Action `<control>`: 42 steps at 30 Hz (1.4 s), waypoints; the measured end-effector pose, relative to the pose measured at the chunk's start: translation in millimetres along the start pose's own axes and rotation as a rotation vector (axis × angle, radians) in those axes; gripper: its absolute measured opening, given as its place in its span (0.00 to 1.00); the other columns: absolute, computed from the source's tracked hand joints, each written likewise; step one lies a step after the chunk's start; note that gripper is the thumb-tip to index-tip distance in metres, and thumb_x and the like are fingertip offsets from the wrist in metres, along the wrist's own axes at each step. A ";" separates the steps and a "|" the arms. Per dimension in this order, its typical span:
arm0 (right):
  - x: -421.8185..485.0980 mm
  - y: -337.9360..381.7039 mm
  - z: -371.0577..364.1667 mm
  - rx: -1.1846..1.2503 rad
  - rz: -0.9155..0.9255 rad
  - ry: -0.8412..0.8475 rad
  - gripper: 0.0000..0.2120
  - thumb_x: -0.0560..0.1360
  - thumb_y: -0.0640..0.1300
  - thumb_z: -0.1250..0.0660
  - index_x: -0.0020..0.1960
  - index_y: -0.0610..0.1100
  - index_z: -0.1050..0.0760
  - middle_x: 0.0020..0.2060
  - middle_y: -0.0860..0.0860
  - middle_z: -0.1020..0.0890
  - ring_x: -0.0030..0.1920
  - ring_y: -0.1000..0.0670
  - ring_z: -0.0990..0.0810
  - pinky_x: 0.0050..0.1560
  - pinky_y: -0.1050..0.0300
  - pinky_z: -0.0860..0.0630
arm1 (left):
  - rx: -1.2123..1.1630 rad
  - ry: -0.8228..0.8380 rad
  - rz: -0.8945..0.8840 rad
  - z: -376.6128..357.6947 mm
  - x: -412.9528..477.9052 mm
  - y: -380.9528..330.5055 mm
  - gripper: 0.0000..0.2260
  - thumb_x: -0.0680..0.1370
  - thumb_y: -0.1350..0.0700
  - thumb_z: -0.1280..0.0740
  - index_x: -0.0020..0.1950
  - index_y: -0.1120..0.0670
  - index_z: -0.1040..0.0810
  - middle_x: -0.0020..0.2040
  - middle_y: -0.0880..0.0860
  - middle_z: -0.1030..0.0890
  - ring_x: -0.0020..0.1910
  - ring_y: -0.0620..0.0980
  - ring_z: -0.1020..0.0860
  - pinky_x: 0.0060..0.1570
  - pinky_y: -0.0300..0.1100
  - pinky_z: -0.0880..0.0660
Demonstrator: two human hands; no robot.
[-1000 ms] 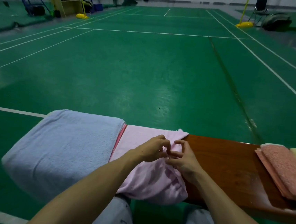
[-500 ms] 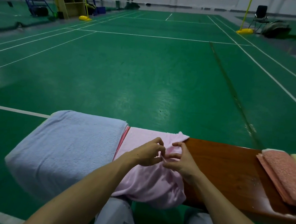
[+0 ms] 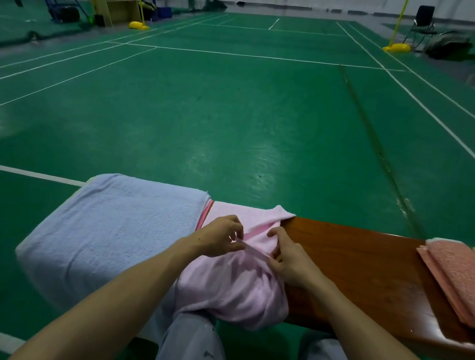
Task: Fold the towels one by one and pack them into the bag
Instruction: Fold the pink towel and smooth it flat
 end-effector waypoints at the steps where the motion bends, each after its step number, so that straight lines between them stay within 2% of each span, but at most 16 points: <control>1: 0.8 1.6 0.0 0.005 0.007 -0.002 0.22 0.78 0.41 0.32 0.66 0.53 0.39 0.43 0.49 0.22 0.41 0.52 0.21 0.36 0.62 0.27 | 0.003 -0.001 0.004 1.9 -1.5 2.6 0.08 0.77 0.52 0.30 0.49 0.57 0.21 0.53 0.54 0.24 0.44 0.48 0.24 0.51 0.43 0.23; 3: 4.0 3.5 -0.2 0.033 0.015 -0.018 0.20 0.78 0.41 0.33 0.63 0.53 0.39 0.45 0.49 0.22 0.43 0.51 0.20 0.37 0.60 0.25 | 0.005 -0.002 0.013 5.7 -4.7 7.2 0.09 0.76 0.51 0.30 0.47 0.57 0.21 0.52 0.54 0.23 0.45 0.50 0.23 0.51 0.46 0.22; 5: 10.1 1.9 0.5 0.148 -0.004 -0.027 0.17 0.78 0.39 0.33 0.60 0.52 0.37 0.46 0.46 0.21 0.45 0.47 0.20 0.41 0.54 0.21 | -0.007 -0.001 0.024 9.7 -8.5 12.4 0.08 0.76 0.51 0.30 0.45 0.56 0.22 0.50 0.54 0.23 0.44 0.51 0.23 0.51 0.47 0.22; 7: 14.7 0.8 -0.2 0.319 -0.032 0.008 0.16 0.77 0.35 0.34 0.56 0.51 0.35 0.43 0.44 0.22 0.41 0.46 0.22 0.39 0.51 0.23 | -0.025 -0.001 0.039 13.7 -12.8 18.9 0.08 0.76 0.51 0.30 0.44 0.56 0.22 0.48 0.52 0.24 0.43 0.50 0.23 0.50 0.48 0.22; 9: 18.6 1.4 -2.0 0.439 -0.032 0.051 0.15 0.77 0.33 0.34 0.53 0.49 0.36 0.37 0.42 0.26 0.36 0.46 0.28 0.34 0.52 0.29 | -0.035 -0.001 0.053 17.6 -16.8 25.2 0.09 0.76 0.51 0.30 0.44 0.57 0.22 0.46 0.51 0.25 0.43 0.50 0.23 0.50 0.48 0.22; 13: 26.2 6.1 -5.9 0.559 -0.048 0.079 0.14 0.78 0.34 0.34 0.51 0.48 0.36 0.32 0.46 0.27 0.30 0.51 0.29 0.30 0.57 0.32 | -0.058 -0.004 0.080 24.7 -24.1 37.1 0.09 0.76 0.50 0.30 0.43 0.55 0.22 0.44 0.49 0.25 0.43 0.48 0.23 0.50 0.47 0.22; 18: 34.6 14.2 -13.8 0.526 -0.044 0.106 0.11 0.79 0.39 0.35 0.50 0.46 0.38 0.28 0.49 0.30 0.27 0.53 0.33 0.28 0.59 0.35 | -0.074 -0.014 0.100 31.1 -33.7 51.9 0.08 0.76 0.50 0.29 0.40 0.52 0.24 0.43 0.49 0.24 0.42 0.49 0.24 0.49 0.48 0.22; 25: 43.4 19.8 -21.3 0.443 0.042 0.060 0.12 0.78 0.46 0.32 0.50 0.45 0.35 0.34 0.51 0.25 0.33 0.56 0.29 0.33 0.62 0.33 | -0.104 -0.033 0.166 39.4 -48.6 73.6 0.10 0.76 0.51 0.29 0.43 0.57 0.21 0.45 0.51 0.23 0.44 0.49 0.23 0.51 0.47 0.22; 28: 46.2 17.5 -23.0 0.441 0.051 0.077 0.12 0.77 0.47 0.30 0.49 0.45 0.33 0.36 0.54 0.27 0.35 0.56 0.31 0.34 0.63 0.34 | -0.106 -0.040 0.179 45.6 -55.8 82.2 0.08 0.76 0.51 0.29 0.42 0.54 0.22 0.45 0.49 0.23 0.44 0.48 0.23 0.52 0.46 0.21; 30: 47.5 15.9 -22.5 0.431 0.057 0.072 0.12 0.77 0.48 0.30 0.48 0.45 0.32 0.37 0.54 0.26 0.37 0.56 0.30 0.37 0.61 0.33 | -0.122 -0.054 0.183 48.9 -61.0 88.2 0.07 0.75 0.52 0.29 0.40 0.51 0.24 0.44 0.48 0.24 0.43 0.47 0.23 0.52 0.45 0.21; 34: 49.4 13.6 -20.6 0.459 0.048 0.085 0.12 0.75 0.49 0.28 0.47 0.45 0.31 0.42 0.47 0.22 0.42 0.50 0.27 0.43 0.52 0.29 | -0.130 -0.067 0.206 53.6 -69.6 98.6 0.08 0.75 0.52 0.29 0.38 0.49 0.25 0.44 0.47 0.24 0.44 0.46 0.23 0.52 0.43 0.21; 42: 40.2 19.8 -17.0 0.469 0.045 0.145 0.14 0.75 0.49 0.29 0.48 0.44 0.33 0.38 0.51 0.25 0.35 0.56 0.29 0.31 0.66 0.30 | -0.109 -0.067 0.241 60.5 -85.0 118.8 0.06 0.75 0.53 0.29 0.39 0.49 0.23 0.45 0.47 0.23 0.44 0.45 0.23 0.53 0.40 0.22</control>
Point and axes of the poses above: each hand's wrist, its own x-axis towards the middle knuckle, its own z-axis out of the back of the hand, y = z × x, the point moved 1 cm from there along x, towards the middle knuckle
